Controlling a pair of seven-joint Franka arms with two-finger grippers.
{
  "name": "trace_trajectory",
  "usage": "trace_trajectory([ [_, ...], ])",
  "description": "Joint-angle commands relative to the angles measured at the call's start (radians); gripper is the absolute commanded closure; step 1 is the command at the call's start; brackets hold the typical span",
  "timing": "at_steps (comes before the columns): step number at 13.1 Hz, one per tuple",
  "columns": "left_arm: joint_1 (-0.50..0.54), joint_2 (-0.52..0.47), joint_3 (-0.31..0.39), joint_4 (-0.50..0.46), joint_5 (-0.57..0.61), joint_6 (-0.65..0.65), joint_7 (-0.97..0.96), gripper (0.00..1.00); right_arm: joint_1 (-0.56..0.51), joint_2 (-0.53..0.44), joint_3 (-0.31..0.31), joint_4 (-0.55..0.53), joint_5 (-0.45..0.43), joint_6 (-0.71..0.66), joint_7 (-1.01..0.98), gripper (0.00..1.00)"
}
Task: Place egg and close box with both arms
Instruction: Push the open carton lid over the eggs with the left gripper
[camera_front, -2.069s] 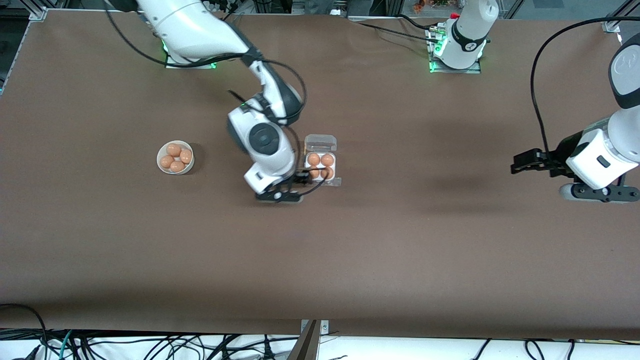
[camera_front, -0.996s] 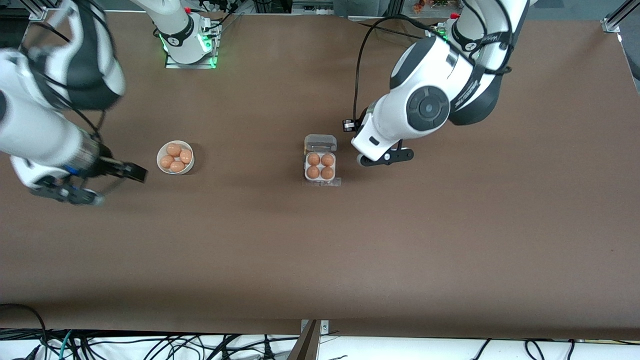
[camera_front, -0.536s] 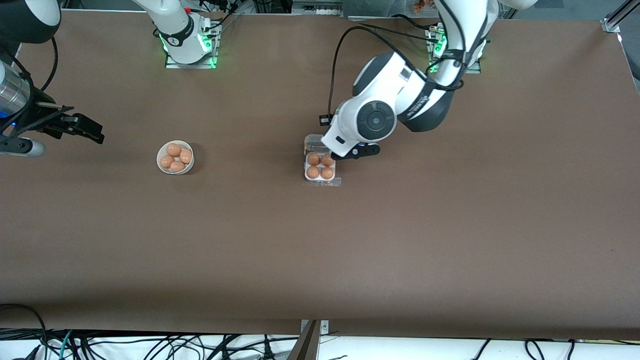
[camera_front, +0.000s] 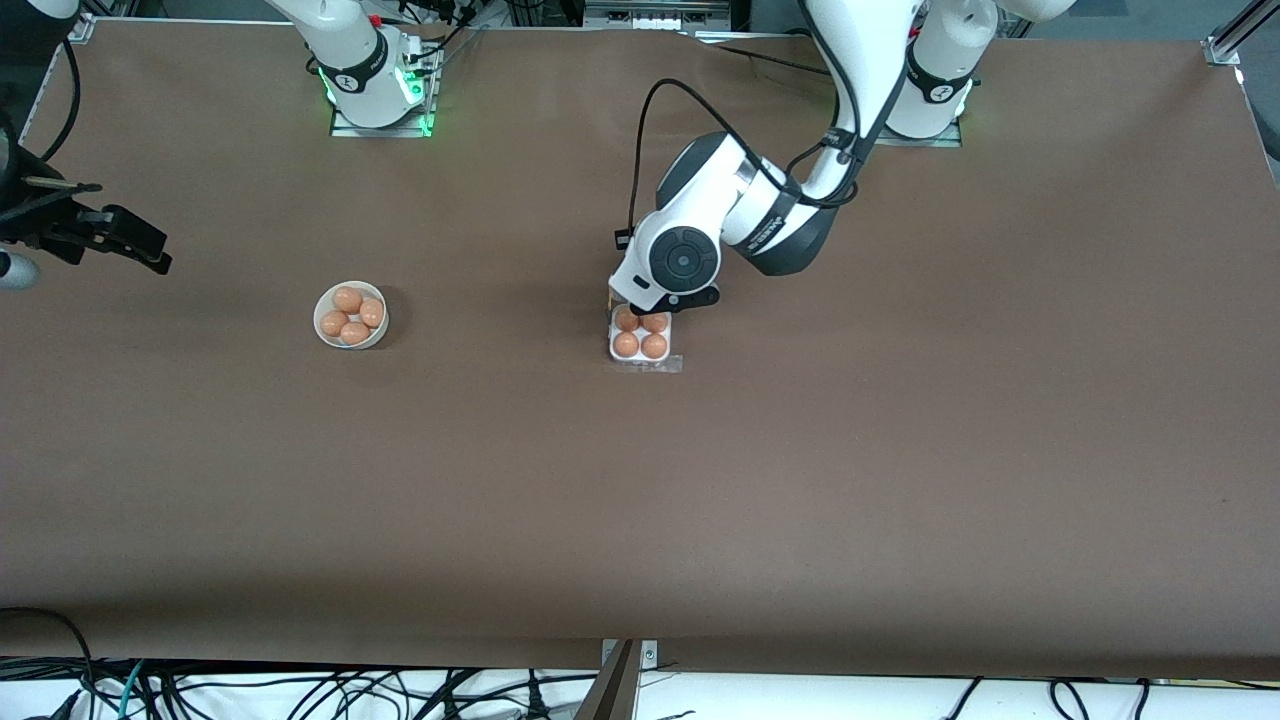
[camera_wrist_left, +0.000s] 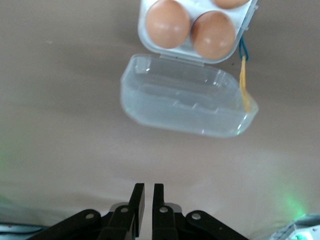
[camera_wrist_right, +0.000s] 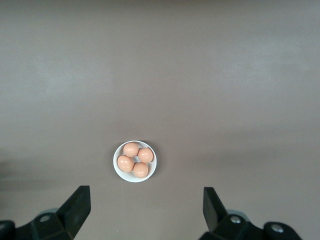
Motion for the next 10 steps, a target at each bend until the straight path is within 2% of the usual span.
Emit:
trace_trajectory([
  [1, -0.022, 0.048, 0.010, 0.029, -0.028, 0.062, -0.012, 0.86, -0.012, 0.005, 0.017, -0.013, 0.001, 0.013, -0.017, 0.00],
  [6, -0.019, 0.059, 0.018, 0.033, -0.015, 0.115, 0.004, 0.86, -0.008, 0.009, 0.018, -0.013, 0.002, 0.013, -0.018, 0.00],
  [10, -0.010, 0.062, 0.049, 0.085, 0.046, 0.162, 0.000, 0.81, -0.007, 0.009, 0.020, -0.013, 0.002, 0.010, -0.017, 0.00],
])
